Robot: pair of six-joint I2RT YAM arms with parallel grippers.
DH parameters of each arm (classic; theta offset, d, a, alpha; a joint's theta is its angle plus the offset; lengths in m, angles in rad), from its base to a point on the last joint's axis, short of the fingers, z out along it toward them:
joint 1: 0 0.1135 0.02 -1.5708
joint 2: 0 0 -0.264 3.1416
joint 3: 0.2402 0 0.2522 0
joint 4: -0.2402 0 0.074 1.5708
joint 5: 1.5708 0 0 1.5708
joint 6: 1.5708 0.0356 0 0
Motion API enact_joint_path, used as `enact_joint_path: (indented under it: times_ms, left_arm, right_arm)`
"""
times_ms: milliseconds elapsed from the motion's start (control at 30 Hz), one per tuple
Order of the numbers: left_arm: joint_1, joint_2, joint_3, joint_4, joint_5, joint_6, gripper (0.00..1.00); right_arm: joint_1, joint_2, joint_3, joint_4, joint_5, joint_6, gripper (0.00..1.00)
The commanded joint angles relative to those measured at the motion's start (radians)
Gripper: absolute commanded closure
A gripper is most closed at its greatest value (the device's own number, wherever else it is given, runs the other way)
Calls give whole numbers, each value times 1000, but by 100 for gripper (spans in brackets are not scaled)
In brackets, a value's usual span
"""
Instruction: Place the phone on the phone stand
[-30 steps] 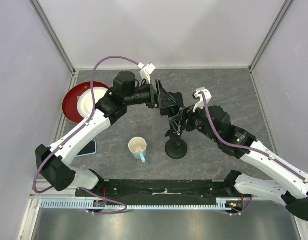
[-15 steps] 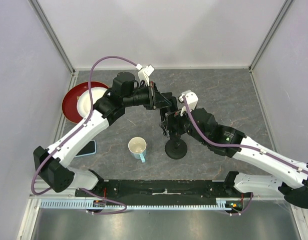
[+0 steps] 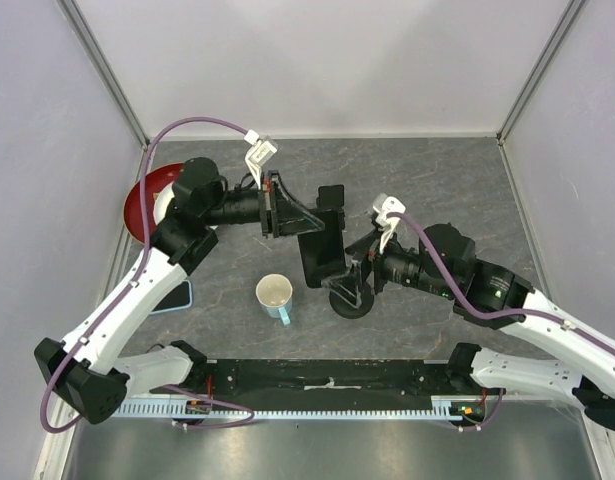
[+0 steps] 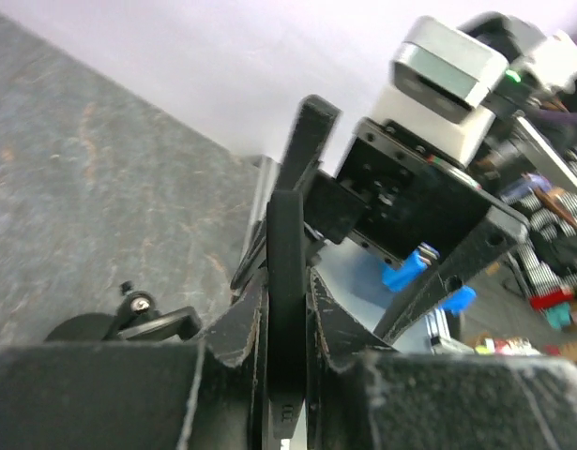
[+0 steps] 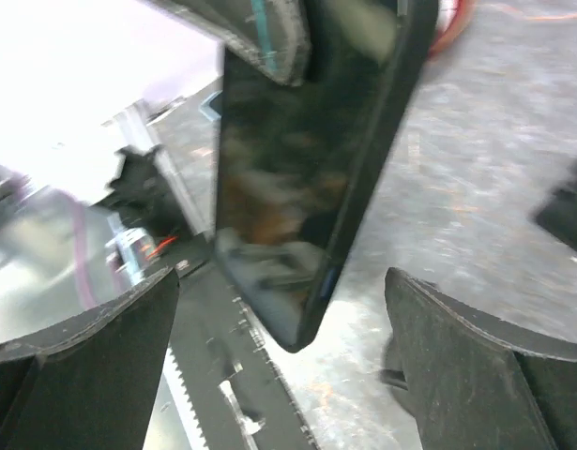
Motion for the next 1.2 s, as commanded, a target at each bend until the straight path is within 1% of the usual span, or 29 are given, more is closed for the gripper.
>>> enact_joint_path:
  times_ms: [0, 67, 100, 167, 200, 267, 300, 367, 400, 433, 467, 533, 567, 633, 667, 700, 767, 867, 967, 1167]
  left_arm:
    - [7, -53, -49, 336, 299, -106, 98]
    - [6, -64, -74, 383, 310, -147, 98]
    - [6, -64, -82, 434, 312, -164, 98]
    - [6, -68, -105, 486, 318, -222, 98]
    - [6, -69, -111, 550, 321, -244, 98]
    - [6, -73, -123, 580, 321, -282, 98]
    - [4, -73, -125, 588, 316, -289, 98]
    - [4, -78, -129, 595, 319, -299, 98]
    - [4, -85, -131, 595, 319, -302, 98]
    - [4, -90, -137, 588, 319, -305, 98]
    - [4, -93, -137, 576, 318, -302, 98]
    - [4, -102, -132, 514, 315, -287, 98]
    - [6, -104, -131, 496, 316, -284, 89]
    - [4, -108, -134, 479, 327, -293, 67]
    - [4, -111, -137, 479, 332, -299, 50]
    - [4, -114, -140, 479, 336, -304, 45]
    - [6, -122, -146, 473, 339, -306, 39]
    - [4, -128, -146, 454, 332, -295, 36]
    - [4, -118, -143, 448, 319, -296, 36]
    - [0, -79, -142, 427, 309, -309, 44]
  right_arm:
    - [0, -27, -12, 70, -350, -11, 7]
    - [0, -27, -38, 151, -424, 18, 13]
    - [0, -13, -44, 175, -442, 50, 18]
    - [0, 4, -56, 237, -475, 76, 22]
    - [1, 24, -59, 254, -478, 96, 27]
    - [1, 44, -65, 297, -481, 110, 36]
    - [0, 60, -65, 308, -473, 125, 52]
    - [0, 70, -78, 342, -450, 138, 76]
    - [1, 73, -82, 348, -414, 142, 91]
    - [1, 70, -88, 359, -392, 150, 97]
    - [0, 68, -99, 360, -374, 150, 100]
    - [0, 61, -107, 374, -348, 149, 100]
    - [0, 54, -117, 382, -343, 152, 100]
    - [0, 38, -136, 414, -338, 161, 100]
    - [0, 31, -142, 414, -338, 164, 100]
    - [1, 16, -150, 464, -338, 168, 100]
    - [1, 4, -165, 483, -337, 172, 100]
    - [0, -2, -170, 492, -335, 175, 100]
    - [1, 5, -168, 500, -344, 179, 100]
    - [1, 11, -171, 531, -332, 191, 100]
